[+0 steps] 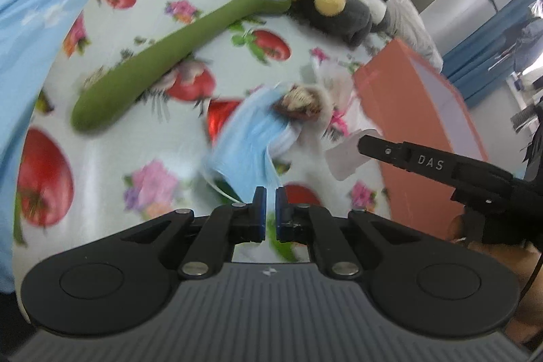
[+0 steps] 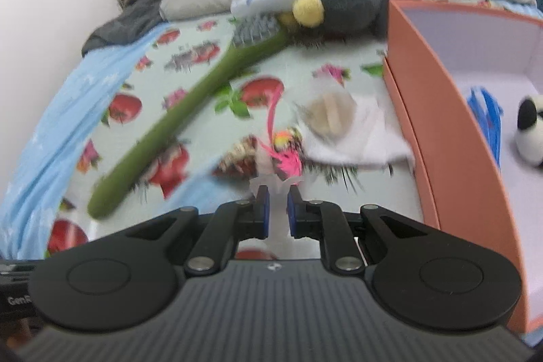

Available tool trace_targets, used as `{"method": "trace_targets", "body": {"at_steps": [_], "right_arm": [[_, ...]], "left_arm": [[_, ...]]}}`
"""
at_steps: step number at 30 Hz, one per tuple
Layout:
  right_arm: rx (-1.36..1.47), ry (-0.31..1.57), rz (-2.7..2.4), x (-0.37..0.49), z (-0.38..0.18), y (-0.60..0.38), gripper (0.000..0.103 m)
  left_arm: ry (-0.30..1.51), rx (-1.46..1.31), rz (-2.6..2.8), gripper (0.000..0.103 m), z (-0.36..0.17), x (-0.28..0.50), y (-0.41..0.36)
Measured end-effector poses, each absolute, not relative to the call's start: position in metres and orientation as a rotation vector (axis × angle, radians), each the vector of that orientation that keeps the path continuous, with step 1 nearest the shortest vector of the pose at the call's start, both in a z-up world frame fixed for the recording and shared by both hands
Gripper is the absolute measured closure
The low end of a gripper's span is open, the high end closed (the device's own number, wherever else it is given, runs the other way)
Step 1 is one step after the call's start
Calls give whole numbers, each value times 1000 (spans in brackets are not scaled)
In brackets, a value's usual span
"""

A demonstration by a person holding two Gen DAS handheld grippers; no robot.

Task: Organize soft objects
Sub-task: 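Lower the right gripper onto the red snack wrapper beside the mask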

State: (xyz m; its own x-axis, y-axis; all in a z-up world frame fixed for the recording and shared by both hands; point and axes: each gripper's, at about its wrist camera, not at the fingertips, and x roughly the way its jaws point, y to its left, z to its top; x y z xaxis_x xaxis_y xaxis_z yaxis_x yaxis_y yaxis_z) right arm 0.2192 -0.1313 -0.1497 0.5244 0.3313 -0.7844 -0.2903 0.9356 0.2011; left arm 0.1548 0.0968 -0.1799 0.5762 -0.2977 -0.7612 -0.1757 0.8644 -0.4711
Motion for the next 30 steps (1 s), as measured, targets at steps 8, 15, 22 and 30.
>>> {"method": "trace_targets", "body": {"at_steps": [8, 15, 22, 30], "right_arm": [[76, 1007, 294, 218, -163, -151, 56], [32, 928, 325, 223, -155, -151, 56], [115, 904, 382, 255, -156, -144, 56], [122, 925, 517, 289, -171, -120, 56]], "left_arm": [[978, -497, -109, 93, -185, 155, 97], [909, -364, -161, 53, -172, 185, 84], [905, -140, -160, 41, -181, 222, 64], [930, -7, -144, 31, -205, 243, 53]]}}
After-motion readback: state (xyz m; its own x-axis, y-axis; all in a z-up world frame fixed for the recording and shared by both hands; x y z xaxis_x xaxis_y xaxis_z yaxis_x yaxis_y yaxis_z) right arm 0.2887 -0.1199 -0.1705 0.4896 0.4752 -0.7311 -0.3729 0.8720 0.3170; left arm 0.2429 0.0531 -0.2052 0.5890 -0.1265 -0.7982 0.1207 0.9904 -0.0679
